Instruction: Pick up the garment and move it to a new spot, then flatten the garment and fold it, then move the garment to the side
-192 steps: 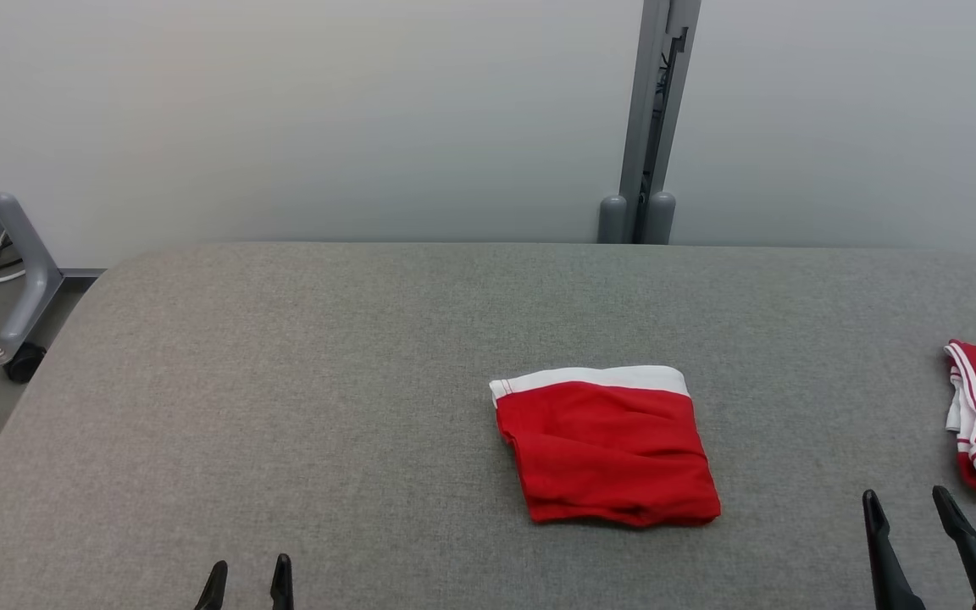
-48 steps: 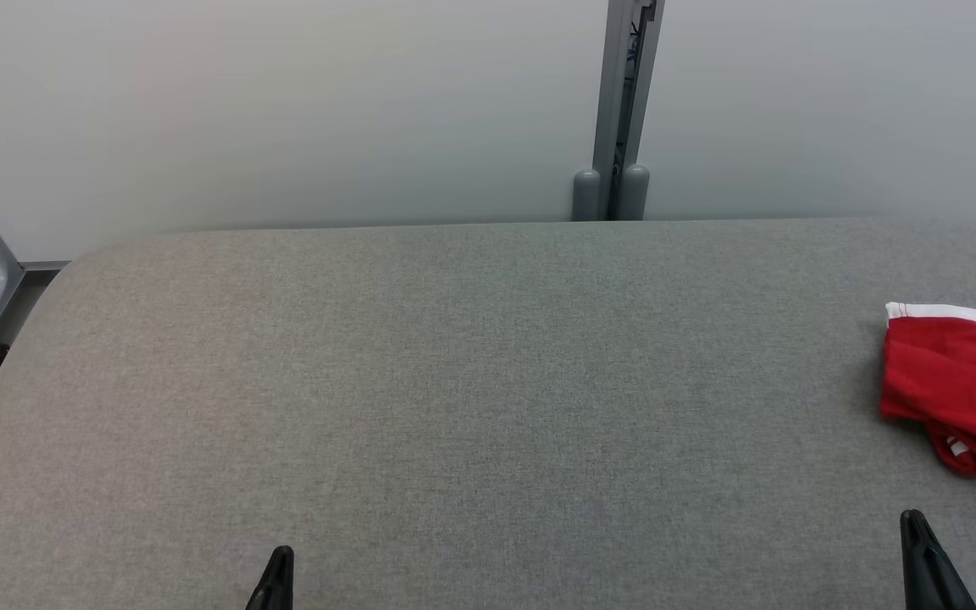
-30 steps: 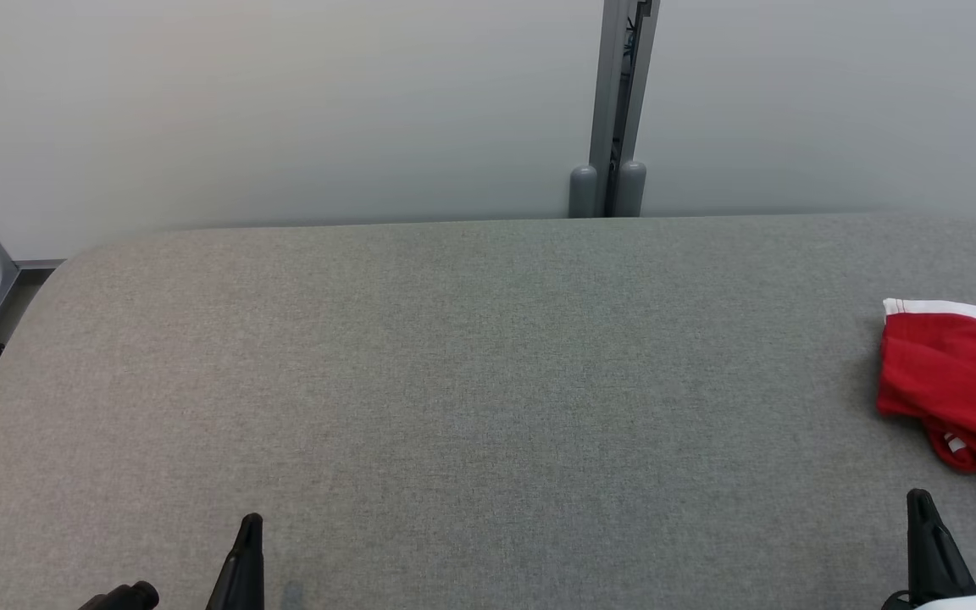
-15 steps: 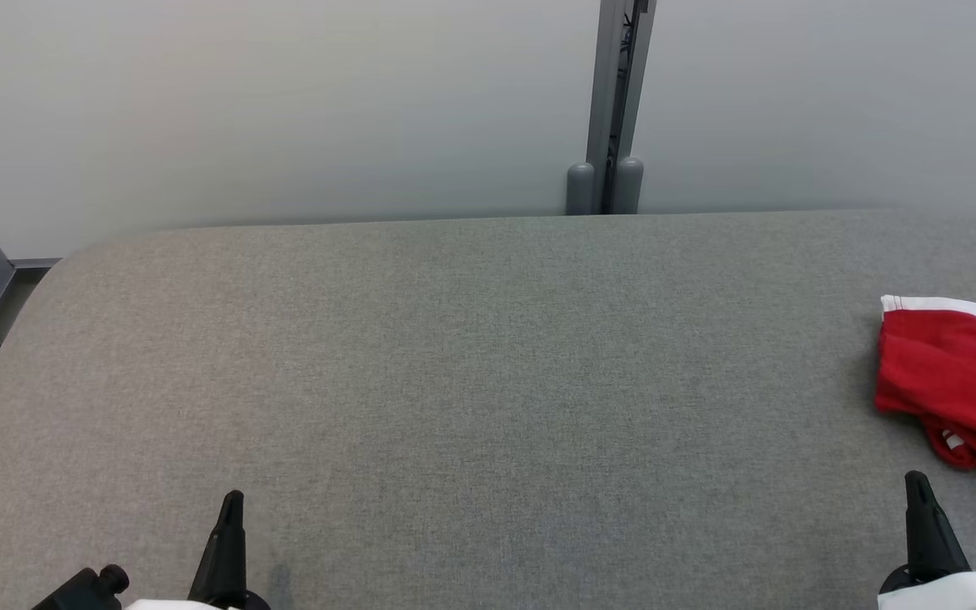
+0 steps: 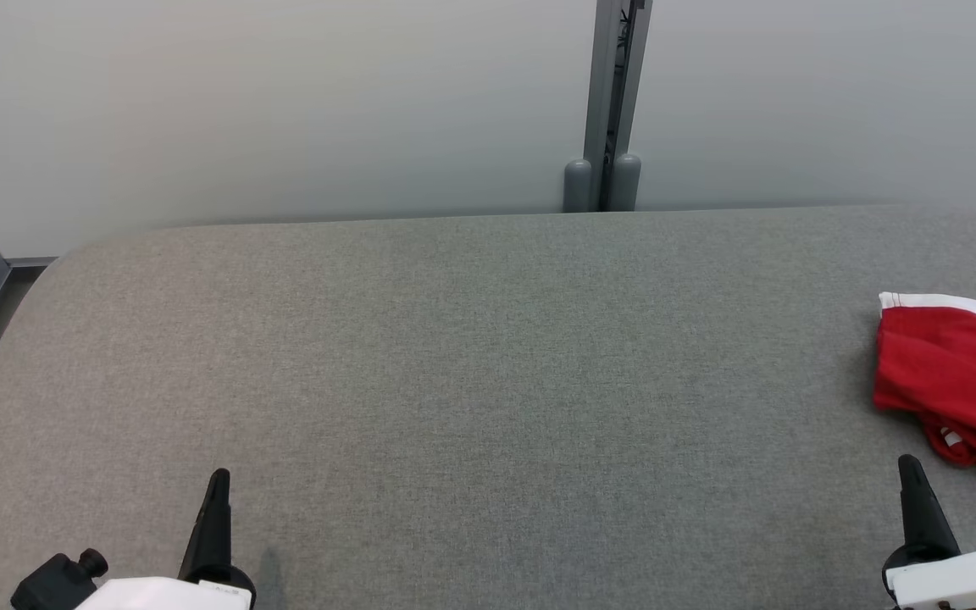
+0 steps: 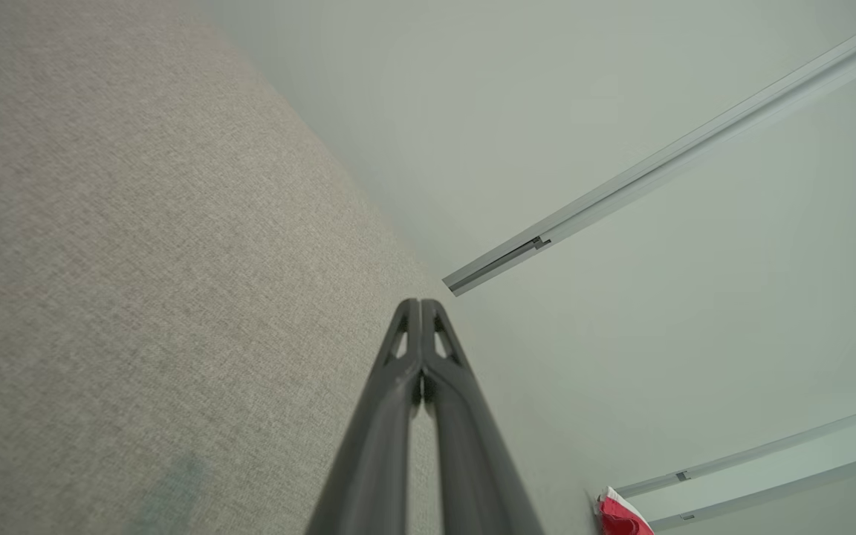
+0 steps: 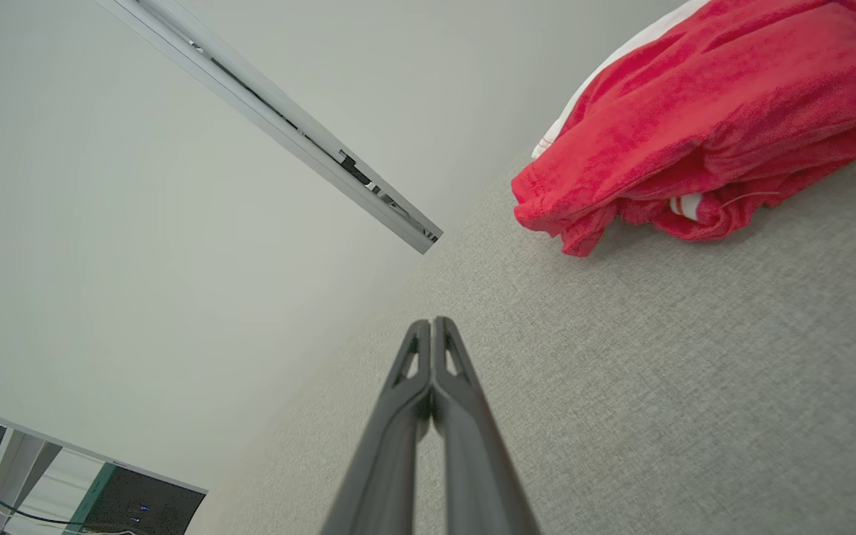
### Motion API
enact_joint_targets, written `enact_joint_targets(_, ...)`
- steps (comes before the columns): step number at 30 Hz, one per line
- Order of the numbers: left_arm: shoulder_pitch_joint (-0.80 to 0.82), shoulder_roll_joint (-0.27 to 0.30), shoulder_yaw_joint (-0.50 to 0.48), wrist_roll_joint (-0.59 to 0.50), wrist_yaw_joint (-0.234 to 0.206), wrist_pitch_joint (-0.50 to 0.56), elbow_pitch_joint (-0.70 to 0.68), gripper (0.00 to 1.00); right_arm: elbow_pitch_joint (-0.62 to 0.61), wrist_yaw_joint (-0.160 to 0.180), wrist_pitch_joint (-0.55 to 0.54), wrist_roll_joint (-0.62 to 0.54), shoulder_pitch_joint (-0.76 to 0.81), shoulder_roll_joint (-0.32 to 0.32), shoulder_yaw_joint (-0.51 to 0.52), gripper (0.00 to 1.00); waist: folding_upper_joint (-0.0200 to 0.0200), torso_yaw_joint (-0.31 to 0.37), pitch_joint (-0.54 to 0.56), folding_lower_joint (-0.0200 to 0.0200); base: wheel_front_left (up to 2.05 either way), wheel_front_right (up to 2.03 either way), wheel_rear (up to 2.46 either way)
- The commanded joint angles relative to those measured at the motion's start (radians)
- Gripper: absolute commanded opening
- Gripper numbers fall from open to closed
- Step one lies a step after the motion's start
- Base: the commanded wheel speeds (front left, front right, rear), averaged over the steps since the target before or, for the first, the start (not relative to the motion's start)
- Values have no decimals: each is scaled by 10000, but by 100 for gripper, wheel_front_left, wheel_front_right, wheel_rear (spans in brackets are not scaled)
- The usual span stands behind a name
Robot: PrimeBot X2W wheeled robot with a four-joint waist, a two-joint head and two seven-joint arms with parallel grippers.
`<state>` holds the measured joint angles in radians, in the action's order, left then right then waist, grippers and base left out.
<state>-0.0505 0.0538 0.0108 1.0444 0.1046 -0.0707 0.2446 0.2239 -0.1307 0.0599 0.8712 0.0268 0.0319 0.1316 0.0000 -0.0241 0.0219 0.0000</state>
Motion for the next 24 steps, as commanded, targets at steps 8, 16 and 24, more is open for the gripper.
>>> enact_joint_targets(8, 547, 90, -229, 1025, 106, 278, -91, 0, -36, -1, -340, 1310, -407, 125, -10, 0, 0, 29, -30, 0, 0, 0, 0)
enact_joint_targets(16, 720, 97, -363, 1769, 119, 505, -80, 0, -3, -2, -554, 2244, -555, 141, -34, 0, 0, 54, -56, 0, 0, 0, 0)
enact_joint_targets(24, 845, 101, -473, 2374, 152, 691, -69, 0, 27, -2, -731, 3015, -692, 153, -55, 0, 0, 76, -80, 0, 0, 0, 0)
